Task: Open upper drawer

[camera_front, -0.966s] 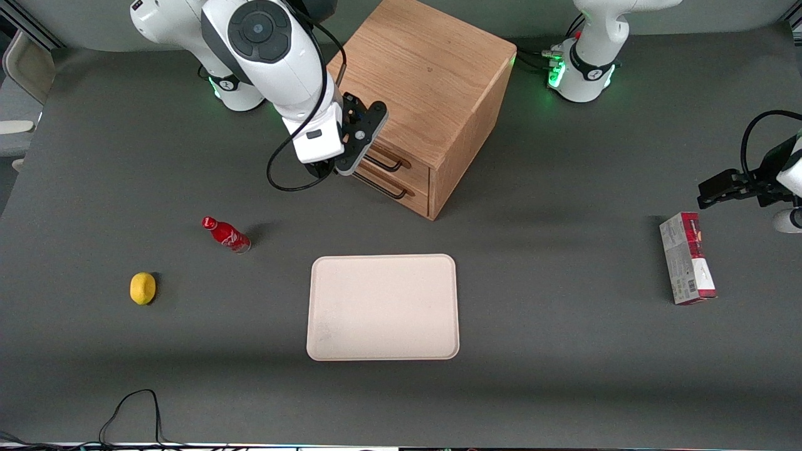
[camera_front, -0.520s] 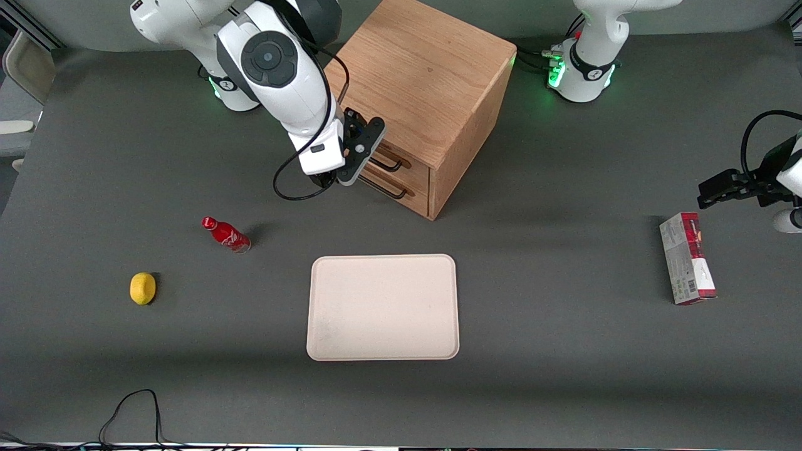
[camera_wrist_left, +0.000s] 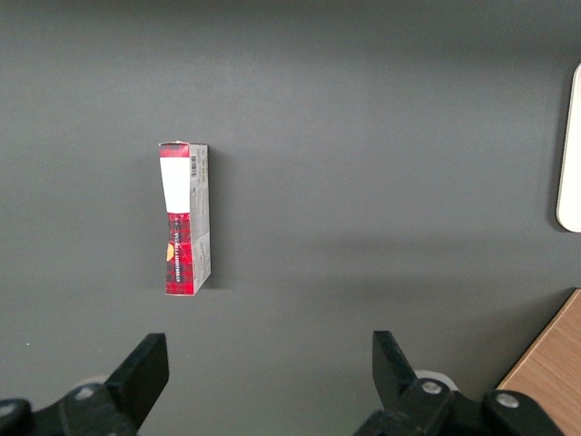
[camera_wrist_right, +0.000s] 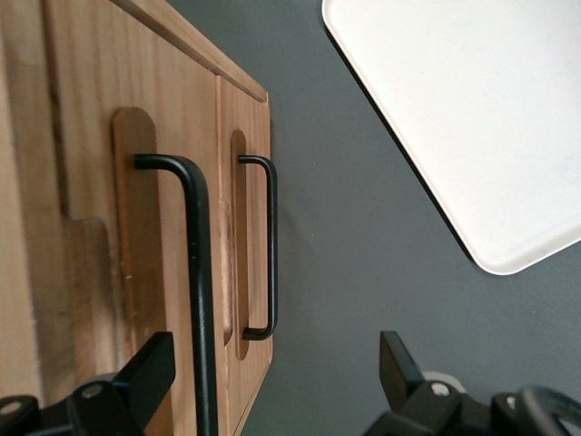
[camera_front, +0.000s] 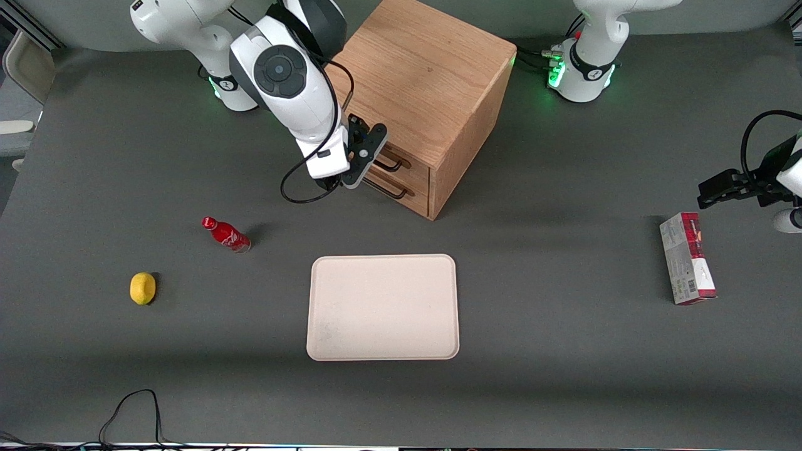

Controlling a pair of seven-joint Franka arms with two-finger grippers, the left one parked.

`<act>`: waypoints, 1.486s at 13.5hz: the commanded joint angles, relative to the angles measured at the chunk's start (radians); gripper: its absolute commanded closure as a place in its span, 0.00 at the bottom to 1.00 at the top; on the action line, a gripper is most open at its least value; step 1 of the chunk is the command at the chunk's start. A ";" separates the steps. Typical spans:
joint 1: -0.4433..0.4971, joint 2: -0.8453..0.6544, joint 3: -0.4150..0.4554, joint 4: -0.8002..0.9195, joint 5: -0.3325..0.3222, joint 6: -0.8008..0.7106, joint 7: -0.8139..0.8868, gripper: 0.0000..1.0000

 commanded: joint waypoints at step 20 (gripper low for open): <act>-0.003 0.040 -0.013 -0.066 0.029 0.104 -0.042 0.00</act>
